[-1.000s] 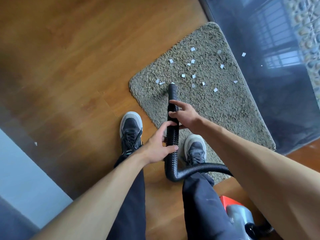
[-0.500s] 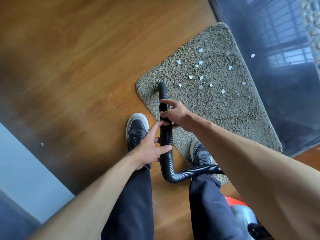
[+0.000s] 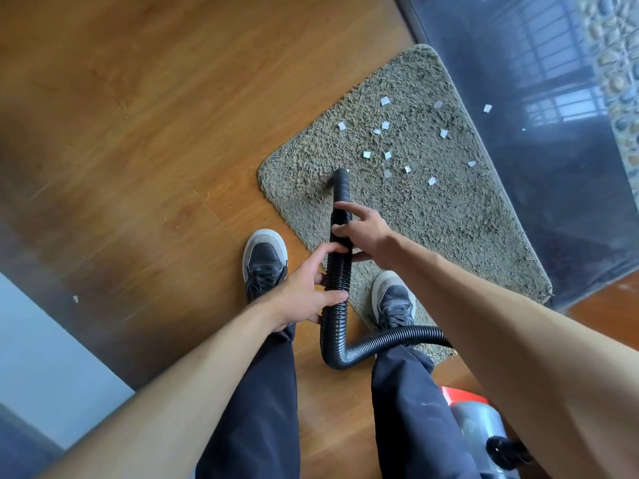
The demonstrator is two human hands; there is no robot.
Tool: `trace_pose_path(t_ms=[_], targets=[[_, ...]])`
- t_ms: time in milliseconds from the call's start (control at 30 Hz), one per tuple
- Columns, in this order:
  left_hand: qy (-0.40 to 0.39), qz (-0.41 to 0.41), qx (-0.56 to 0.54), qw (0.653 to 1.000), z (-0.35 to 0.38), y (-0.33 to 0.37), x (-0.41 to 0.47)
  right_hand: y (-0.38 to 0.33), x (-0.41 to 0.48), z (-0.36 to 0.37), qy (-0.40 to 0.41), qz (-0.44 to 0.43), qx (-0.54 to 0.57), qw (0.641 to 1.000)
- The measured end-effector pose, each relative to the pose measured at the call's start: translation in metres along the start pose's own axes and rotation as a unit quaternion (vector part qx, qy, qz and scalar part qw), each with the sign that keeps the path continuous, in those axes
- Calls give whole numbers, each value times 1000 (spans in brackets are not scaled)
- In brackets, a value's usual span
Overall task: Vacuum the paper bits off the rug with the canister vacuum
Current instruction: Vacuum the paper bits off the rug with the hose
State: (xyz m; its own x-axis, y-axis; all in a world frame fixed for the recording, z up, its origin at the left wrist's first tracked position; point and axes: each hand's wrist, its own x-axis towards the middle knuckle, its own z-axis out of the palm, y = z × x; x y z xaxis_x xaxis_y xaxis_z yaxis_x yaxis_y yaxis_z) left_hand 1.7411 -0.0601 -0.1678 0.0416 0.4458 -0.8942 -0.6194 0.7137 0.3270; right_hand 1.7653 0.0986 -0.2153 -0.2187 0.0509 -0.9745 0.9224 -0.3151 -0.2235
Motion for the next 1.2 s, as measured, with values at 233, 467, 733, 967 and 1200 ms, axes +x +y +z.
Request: trace_pose_path(t_ms=[233, 467, 733, 967, 1200], targets=[[-12, 4, 60, 998, 0, 14, 6, 8, 2, -12, 36, -23, 63, 997], [-21, 7, 75, 997, -6, 30, 17, -3, 8, -19, 57, -39, 79, 994], [-25, 11, 67, 997, -13, 33, 21, -11, 18, -16, 74, -52, 39, 995], [0, 9, 32, 999, -36, 30, 17, -30, 32, 11, 70, -77, -17, 994], [18, 13, 38, 999, -49, 34, 15, -42, 37, 21, 74, -92, -29, 993]])
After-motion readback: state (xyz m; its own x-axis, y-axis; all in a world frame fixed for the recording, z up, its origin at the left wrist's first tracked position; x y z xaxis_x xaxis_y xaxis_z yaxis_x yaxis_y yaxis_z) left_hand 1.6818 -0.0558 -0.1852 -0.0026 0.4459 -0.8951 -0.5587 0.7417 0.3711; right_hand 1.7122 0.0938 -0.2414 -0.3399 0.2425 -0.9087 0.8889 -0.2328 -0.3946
